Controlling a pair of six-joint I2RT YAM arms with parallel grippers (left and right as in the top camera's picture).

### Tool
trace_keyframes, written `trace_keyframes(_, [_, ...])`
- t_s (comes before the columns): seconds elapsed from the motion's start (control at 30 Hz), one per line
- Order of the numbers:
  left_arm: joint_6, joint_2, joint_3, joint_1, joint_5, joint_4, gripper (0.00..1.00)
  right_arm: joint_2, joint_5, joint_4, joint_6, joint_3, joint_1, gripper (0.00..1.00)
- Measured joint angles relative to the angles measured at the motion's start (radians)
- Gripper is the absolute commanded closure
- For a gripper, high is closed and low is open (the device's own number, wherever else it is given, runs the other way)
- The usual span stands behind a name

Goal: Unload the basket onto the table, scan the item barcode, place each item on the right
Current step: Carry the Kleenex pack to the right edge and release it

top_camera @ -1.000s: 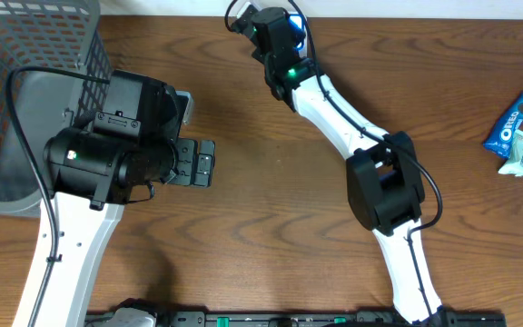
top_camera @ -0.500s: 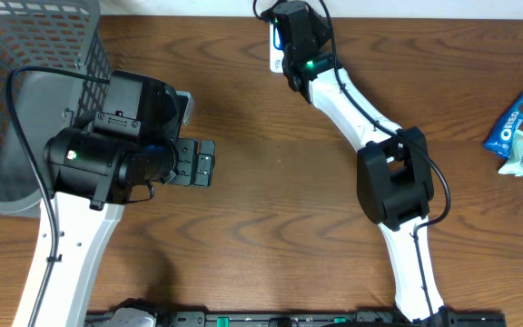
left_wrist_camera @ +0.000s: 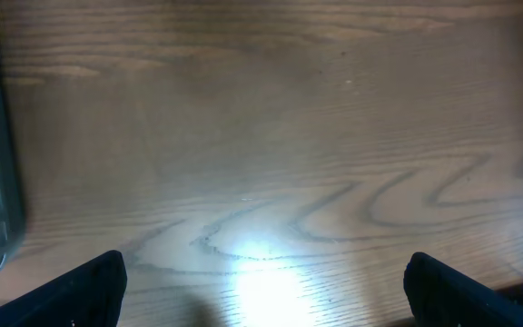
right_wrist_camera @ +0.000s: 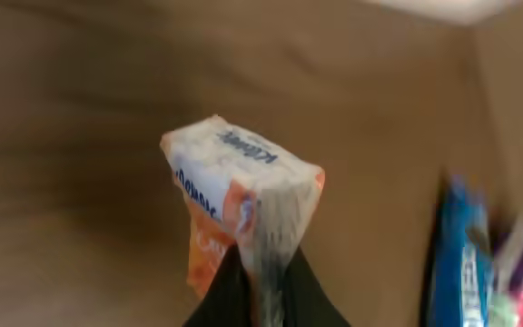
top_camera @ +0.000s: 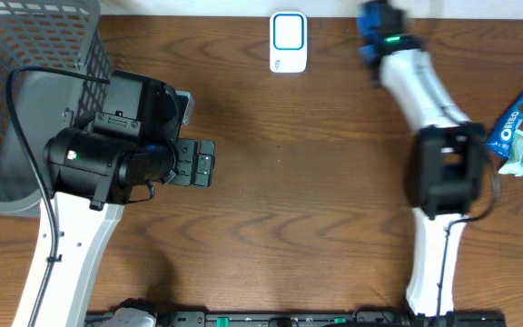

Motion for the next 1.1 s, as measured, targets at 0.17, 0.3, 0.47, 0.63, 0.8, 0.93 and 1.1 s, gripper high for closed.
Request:
trace_keyframes(0.17, [0.0,0.0,0.0,0.0,0.0,0.0,0.02,-0.045,-0.098,-0.089,0.129,0.0,-0.187,0.99])
trace_keyframes(0.3, [0.0,0.0,0.0,0.0,0.0,0.0,0.02,-0.053,-0.147,-0.134,0.171,0.0,-0.288,0.99])
trace_keyframes(0.47, [0.0,0.0,0.0,0.0,0.0,0.0,0.02,-0.053,-0.174,-0.142,0.181,0.0,-0.367,0.99])
trace_keyframes(0.63, [0.0,0.0,0.0,0.0,0.0,0.0,0.02,-0.053,-0.185,-0.154,0.184,0.0,-0.443,0.97])
trace_keyframes(0.8, [0.0,0.0,0.0,0.0,0.0,0.0,0.02,-0.053,-0.189,-0.167,0.196,0.0,-0.52,0.56])
trace_keyframes(0.93, [0.0,0.0,0.0,0.0,0.0,0.0,0.02,-0.053,-0.199,-0.188,0.2,0.0,-0.551,0.45])
trace_keyframes(1.1, [0.0,0.0,0.0,0.0,0.0,0.0,0.02,-0.053,-0.212,-0.217,0.203,0.0,-0.545,0.17])
